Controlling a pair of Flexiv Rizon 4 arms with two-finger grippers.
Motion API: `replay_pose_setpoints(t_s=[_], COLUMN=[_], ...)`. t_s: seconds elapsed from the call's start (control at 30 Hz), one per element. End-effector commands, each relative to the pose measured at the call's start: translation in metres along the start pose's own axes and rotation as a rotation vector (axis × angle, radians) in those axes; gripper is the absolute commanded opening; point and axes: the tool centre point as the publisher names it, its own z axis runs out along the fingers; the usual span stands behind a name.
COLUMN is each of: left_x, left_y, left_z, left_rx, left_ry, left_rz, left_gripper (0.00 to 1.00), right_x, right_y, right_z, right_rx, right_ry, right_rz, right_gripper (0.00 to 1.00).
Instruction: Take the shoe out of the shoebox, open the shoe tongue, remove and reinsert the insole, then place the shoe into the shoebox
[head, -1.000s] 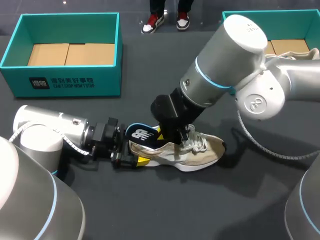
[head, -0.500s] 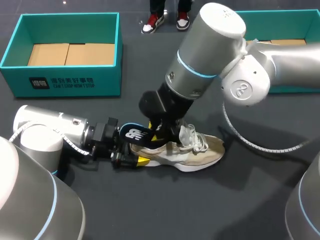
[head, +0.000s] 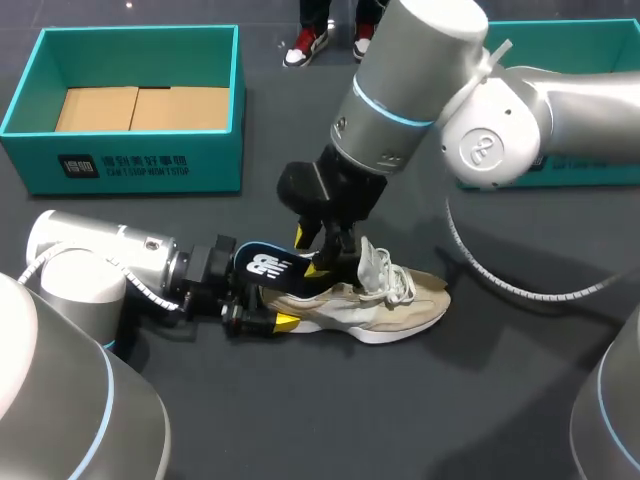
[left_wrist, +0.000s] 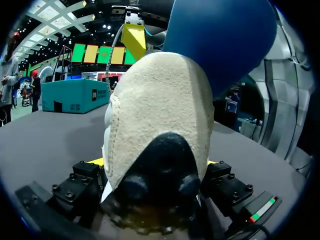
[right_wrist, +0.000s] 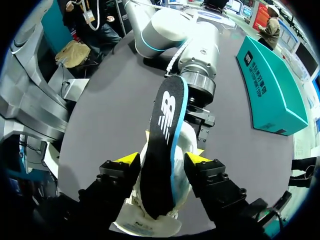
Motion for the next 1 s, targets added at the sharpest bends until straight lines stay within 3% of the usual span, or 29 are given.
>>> replay_pose_setpoints(t_s=[0.03,0.13,0.2,0.27,0.67,1.0], left_x=[0.000,0.000,0.000,0.000,0.000,0.000], left_y=[0.001,0.001,0.001,0.001,0.001,0.001], left_z=[0.000,0.000,0.000,0.000,0.000,0.000], left_rx=[-0.001,-0.001,-0.001,-0.001,-0.001,-0.001], left_ry=[-0.001,-0.001,-0.001,-0.001,-0.001,-0.001], left_rz=[-0.001,-0.001,-0.001,-0.001,-0.001,-0.001], left_gripper=[0.00,0.00,0.00,0.00,0.00,0.00], right_x=[-0.007,-0.010,-0.010,-0.010,-0.010,-0.010], right_y=[0.000,0.000,0.000,0.000,0.003,0.016], right_z=[-0.001,0.001,0.003,0.003,0.003,-0.010], right_rx=[-0.015,-0.028,-0.048,-0.055,-0.059,-0.075], right_ry=[0.048,0.093,0.117,0.129,0.141,0.220], right_rz=[0.009,0.021,0.039,0.070,0.074,0.205], right_gripper=[0.49,0.50,0.59,1.00,1.00,0.97])
